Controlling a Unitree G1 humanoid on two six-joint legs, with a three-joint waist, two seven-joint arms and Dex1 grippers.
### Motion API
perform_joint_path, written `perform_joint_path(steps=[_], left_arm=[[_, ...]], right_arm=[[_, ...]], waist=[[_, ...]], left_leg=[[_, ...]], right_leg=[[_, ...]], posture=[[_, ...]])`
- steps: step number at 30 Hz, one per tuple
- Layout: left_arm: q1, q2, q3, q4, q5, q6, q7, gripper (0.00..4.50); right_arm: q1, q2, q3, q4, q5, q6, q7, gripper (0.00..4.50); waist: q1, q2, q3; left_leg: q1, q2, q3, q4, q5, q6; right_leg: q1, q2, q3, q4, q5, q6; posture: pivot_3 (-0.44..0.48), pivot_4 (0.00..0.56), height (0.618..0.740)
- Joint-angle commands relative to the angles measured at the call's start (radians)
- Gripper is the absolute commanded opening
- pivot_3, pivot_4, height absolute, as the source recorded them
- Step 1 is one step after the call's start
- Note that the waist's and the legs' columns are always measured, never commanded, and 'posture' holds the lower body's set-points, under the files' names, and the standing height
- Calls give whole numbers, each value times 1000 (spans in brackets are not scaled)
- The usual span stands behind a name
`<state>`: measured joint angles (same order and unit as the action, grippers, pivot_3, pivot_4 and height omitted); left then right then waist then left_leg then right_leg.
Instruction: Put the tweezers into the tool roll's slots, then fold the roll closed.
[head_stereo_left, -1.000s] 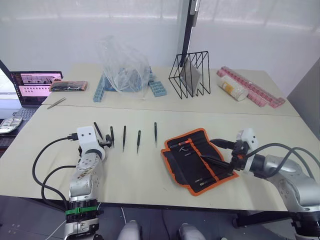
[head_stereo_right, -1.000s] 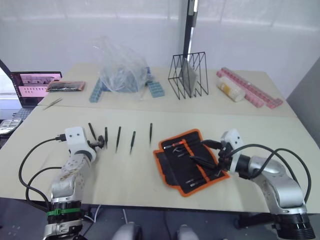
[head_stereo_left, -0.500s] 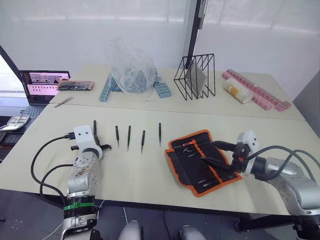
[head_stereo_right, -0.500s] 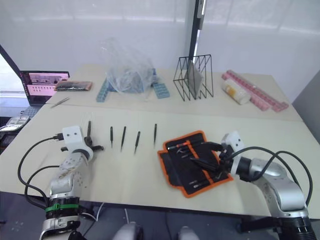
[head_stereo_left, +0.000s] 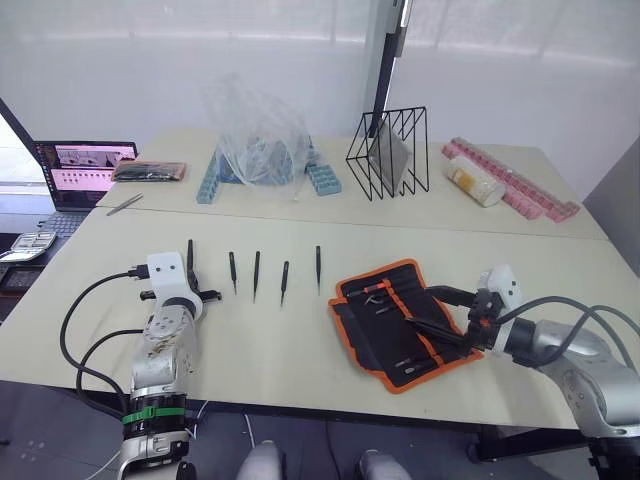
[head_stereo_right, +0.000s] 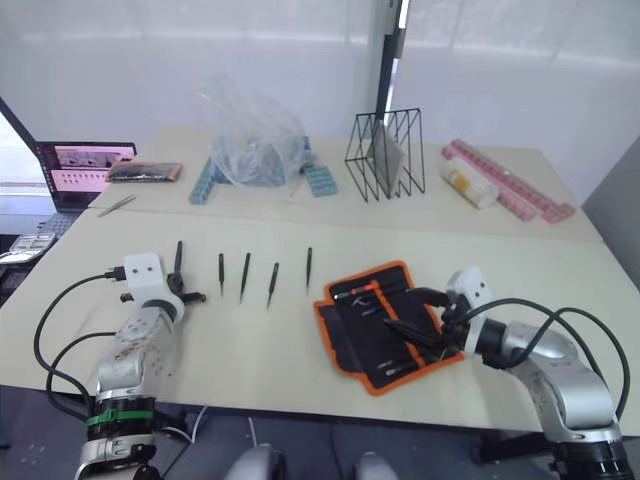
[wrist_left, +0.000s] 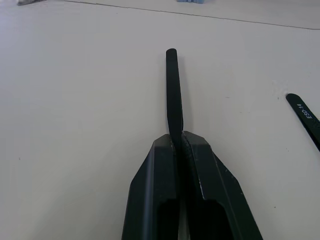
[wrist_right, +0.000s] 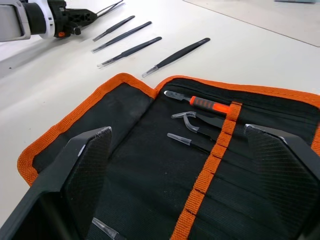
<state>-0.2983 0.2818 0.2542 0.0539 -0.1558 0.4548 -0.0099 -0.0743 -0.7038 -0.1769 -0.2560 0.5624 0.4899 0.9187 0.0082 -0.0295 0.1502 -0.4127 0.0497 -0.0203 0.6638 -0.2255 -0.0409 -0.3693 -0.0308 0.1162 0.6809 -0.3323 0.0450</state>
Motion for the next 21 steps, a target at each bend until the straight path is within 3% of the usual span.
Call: perform_joint_path(steps=[1,2,5,9,16,21], left_arm=[[21,71,-4,-176,-17,34,-79,35],[29,92,-2,-221,-31,50,-105,35],[36,149,-13,-317,-70,91,-191,0],[-3,201,-73,-406,-133,159,-306,0],[-242,210,-295,-404,-239,291,-534,0],[-374,192,-400,-354,-310,425,-649,0]], right_arm=[[33,-12,-50,-44,11,-1,-19,4500],[50,-11,-56,-50,5,-5,-28,4500],[95,5,-74,-61,-19,-21,-74,3709],[186,23,-80,-98,-46,-31,-122,2306],[309,122,-62,-201,-104,-18,-277,63],[330,188,-33,-223,-156,5,-390,63]], waist=[[-2,-2,1],[-2,-2,1],[-2,-2,1],[0,-2,2],[-5,-2,2],[-29,-2,2]], left_leg=[[-2,0,-1,0,0,0],[-2,0,-2,0,0,0],[-3,0,-3,0,0,0],[-3,0,-3,0,0,0],[-4,0,-4,0,1,-1],[-4,0,-5,0,0,-1]], right_leg=[[-1,0,-1,0,0,0],[-2,0,-2,0,0,0],[-2,0,-3,0,0,0],[-1,-1,-4,-1,0,0],[0,-1,-5,-3,0,0],[-1,1,-5,-2,0,0]], posture=[[0,150,705],[0,150,705],[0,150,705],[0,150,705],[0,150,705],[0,150,705]])
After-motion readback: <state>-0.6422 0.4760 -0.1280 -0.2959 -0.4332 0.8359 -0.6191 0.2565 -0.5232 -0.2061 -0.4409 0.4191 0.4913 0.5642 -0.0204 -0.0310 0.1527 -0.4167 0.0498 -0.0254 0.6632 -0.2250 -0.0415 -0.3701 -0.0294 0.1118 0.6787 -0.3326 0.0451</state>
